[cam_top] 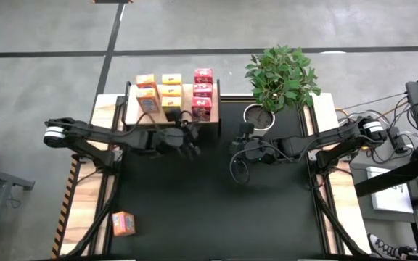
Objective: Stack cereal on shelf
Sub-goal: Put the bottom left red cereal box on the shelf, then put the bottom orange cereal box on the shelf
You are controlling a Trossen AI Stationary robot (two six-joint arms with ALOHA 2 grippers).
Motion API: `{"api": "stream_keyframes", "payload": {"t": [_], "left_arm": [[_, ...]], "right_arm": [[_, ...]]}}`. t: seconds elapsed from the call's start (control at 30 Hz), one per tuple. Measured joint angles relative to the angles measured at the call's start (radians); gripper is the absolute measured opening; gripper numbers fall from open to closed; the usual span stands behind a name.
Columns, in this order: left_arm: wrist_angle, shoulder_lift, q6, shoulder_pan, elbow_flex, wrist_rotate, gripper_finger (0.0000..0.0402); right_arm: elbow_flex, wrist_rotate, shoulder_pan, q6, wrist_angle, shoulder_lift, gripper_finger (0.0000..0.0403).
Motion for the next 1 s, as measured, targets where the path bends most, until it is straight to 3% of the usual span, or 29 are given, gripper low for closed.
{"api": "stream_keyframes", "payload": {"t": [0.23,0.43,0.57,0.73,0.87,1.0], "left_arm": [[-0.162,-0.112,0.018,-0.167,0.105,-0.001,0.0049],[-0.57,-0.137,-0.286,-0.284,0.305,0.009,0.0049],[-0.945,-0.084,-0.632,-0.289,0.535,0.19,0.0049],[-1.348,0.036,-1.03,-0.275,0.768,0.537,0.0047],[-1.522,0.112,-1.338,-0.336,0.818,0.685,0.0046],[-1.547,0.168,-1.563,-0.444,0.805,0.723,0.0045]], "right_arm": [[-0.008,-0.002,0.0,-0.001,-0.002,0.0,0.0012],[-0.013,-0.009,0.0,-0.029,0.007,0.0,0.0012],[-0.027,-0.02,0.0,-0.066,0.057,0.0,0.0012],[-0.039,-0.109,0.0,-0.134,0.132,0.0,0.0012],[-0.04,-0.117,0.0,-0.137,0.125,0.0,0.0012],[-0.041,-0.116,0.0,-0.141,0.116,0.0,0.0012]]}}
